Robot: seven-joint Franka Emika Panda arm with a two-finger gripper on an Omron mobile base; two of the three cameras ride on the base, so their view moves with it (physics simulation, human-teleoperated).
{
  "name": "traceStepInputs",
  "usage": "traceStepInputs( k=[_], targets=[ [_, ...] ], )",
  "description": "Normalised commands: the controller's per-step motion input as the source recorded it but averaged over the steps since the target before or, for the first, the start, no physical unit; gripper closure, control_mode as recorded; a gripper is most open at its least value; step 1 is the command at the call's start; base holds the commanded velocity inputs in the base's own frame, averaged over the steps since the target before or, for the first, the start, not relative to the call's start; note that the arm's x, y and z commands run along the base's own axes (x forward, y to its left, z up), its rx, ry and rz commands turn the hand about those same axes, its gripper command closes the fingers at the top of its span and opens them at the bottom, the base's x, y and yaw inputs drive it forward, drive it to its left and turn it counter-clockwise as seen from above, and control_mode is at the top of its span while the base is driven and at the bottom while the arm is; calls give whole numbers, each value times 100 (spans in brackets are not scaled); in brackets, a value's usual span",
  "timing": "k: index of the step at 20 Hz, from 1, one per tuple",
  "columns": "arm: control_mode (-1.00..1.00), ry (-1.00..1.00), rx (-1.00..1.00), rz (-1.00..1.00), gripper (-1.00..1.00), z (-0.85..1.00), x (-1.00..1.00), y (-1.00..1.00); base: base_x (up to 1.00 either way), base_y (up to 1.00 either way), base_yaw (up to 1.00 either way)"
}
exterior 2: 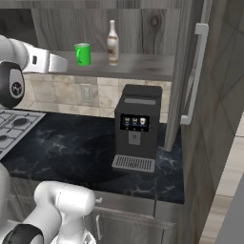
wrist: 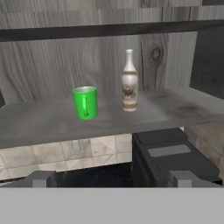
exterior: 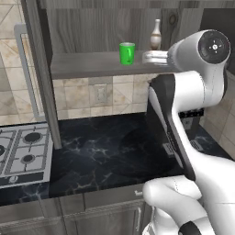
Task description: Open the cabinet directly in front. Then move the liquor and the mug to the dining counter with the jar on it.
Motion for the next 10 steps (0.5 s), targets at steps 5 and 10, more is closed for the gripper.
traceStepInputs(
  k=[5, 10],
  targets=[
    [-100, -1, 0, 0, -100, -4, 28, 0, 0, 0, 0],
    [-100, 0, 1, 0, -100, -3, 52, 0, 0, 0, 0]
  ],
)
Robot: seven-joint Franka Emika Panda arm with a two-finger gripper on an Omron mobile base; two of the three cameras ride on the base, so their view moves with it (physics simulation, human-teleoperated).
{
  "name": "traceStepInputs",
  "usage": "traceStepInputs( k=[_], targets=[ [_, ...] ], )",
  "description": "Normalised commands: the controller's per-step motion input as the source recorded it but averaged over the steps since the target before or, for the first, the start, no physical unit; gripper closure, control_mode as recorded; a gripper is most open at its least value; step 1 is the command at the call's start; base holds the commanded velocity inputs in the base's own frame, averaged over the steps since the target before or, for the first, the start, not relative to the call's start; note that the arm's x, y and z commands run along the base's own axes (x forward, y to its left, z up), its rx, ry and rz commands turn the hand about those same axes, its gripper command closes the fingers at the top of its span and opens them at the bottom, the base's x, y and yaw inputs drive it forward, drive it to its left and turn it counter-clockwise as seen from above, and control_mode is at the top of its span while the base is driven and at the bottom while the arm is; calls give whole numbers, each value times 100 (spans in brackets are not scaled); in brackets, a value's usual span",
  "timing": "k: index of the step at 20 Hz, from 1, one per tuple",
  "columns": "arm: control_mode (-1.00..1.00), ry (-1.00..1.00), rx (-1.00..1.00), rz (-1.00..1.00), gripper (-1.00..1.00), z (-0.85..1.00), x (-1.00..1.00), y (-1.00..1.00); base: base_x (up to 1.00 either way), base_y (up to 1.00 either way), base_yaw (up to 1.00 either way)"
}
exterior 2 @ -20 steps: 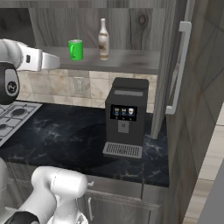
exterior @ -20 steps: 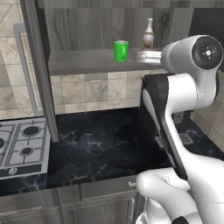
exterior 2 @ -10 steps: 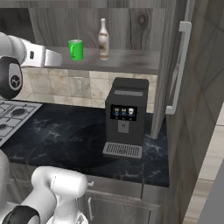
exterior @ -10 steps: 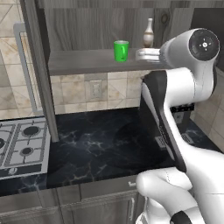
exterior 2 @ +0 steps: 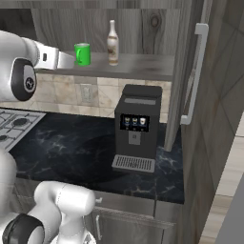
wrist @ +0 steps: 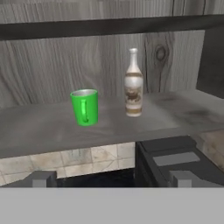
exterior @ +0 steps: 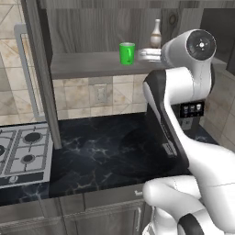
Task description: Open the cabinet directly in front. Then move the liquor and the mug to the dining counter with the jar on it.
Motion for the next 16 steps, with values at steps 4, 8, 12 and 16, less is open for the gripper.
traceStepInputs(
  k=[4, 8, 12, 16],
  targets=[
    [-100, 0, 7, 5, -100, -10, 42, 0, 0, 0, 0],
    [-100, 0, 10, 8, -100, -23, 34, 4, 0, 0, 0],
    [-100, 0, 6, 5, -100, -3, 30, 1, 0, 0, 0],
    [-100, 0, 1, 4, -100, 0, 25, 6, 0, 0, 0]
  ],
)
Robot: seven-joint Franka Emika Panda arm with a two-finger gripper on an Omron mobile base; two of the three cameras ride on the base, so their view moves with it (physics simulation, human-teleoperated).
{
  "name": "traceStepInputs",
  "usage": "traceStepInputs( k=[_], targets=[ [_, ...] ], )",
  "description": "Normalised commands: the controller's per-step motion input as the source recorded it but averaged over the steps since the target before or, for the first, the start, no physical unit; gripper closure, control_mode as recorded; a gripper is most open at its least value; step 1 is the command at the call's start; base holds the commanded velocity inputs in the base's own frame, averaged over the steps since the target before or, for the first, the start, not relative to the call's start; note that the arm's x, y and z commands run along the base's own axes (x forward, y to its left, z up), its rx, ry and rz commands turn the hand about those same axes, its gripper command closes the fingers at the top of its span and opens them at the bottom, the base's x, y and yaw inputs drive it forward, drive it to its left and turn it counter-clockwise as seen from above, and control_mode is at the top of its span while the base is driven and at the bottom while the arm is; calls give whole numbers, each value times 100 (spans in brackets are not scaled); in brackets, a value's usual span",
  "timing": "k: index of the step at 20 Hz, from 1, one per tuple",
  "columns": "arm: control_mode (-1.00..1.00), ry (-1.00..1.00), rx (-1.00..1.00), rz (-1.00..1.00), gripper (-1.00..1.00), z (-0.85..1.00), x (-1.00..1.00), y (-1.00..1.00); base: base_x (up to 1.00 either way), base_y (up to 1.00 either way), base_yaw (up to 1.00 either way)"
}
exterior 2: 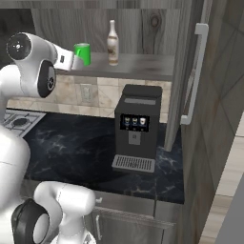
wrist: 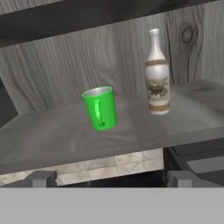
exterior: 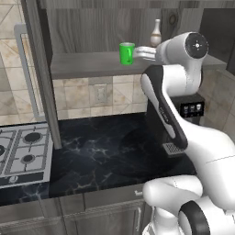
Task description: Open the cabinet directly in front. Then move the liquor and the mug to the dining counter with the jar on it.
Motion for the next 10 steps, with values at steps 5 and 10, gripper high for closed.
traceStepInputs(
  k=[5, 10],
  targets=[
    [-100, 0, 0, 3, -100, 0, 34, 16, 0, 0, 0],
    [-100, 0, 0, 0, -100, 0, 37, 3, 0, 0, 0]
  ],
)
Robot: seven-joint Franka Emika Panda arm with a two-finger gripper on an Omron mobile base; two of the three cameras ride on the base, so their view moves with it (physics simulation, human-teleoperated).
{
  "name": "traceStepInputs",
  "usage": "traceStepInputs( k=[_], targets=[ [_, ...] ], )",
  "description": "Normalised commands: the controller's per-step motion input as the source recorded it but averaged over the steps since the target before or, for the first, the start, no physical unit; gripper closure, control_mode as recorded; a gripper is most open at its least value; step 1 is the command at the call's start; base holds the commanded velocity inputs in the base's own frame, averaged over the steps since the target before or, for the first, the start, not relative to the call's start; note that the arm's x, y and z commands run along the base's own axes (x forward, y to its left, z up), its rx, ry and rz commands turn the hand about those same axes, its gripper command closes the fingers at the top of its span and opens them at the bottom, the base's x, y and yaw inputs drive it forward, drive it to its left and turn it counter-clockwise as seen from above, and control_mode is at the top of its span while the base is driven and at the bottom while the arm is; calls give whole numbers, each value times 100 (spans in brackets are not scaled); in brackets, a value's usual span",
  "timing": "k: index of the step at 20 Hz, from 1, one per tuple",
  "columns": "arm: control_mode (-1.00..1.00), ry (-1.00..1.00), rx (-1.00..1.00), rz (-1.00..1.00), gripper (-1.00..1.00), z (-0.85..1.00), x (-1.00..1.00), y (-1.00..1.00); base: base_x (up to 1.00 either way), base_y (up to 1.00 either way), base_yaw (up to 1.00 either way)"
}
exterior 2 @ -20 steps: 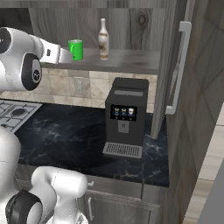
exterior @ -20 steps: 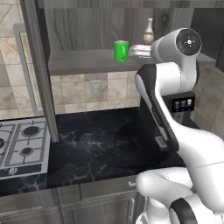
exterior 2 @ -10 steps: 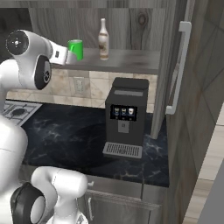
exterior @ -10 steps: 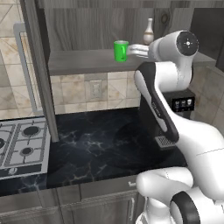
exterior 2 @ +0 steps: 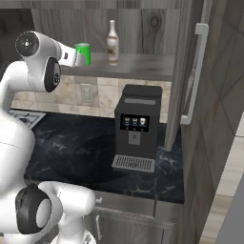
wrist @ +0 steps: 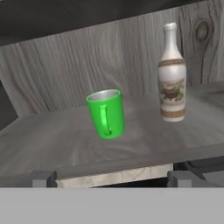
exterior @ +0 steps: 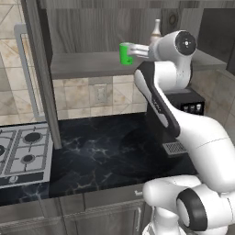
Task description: Open the cabinet directly in front. Then move the liquor and the mug to the dining counter with the jar on it.
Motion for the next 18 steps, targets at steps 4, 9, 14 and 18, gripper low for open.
traceStepInputs(
  k=[4, 9, 14, 18],
  targets=[
    [-100, 0, 0, 0, -100, 0, 36, 0, 0, 0, 0],
    [-100, 5, 0, 0, -100, -11, 28, 20, 0, 0, 0],
    [-100, 4, 0, 0, -100, -7, 20, 17, 0, 0, 0],
    [-100, 0, 0, 0, -100, 0, 13, 0, 0, 0, 0]
  ],
)
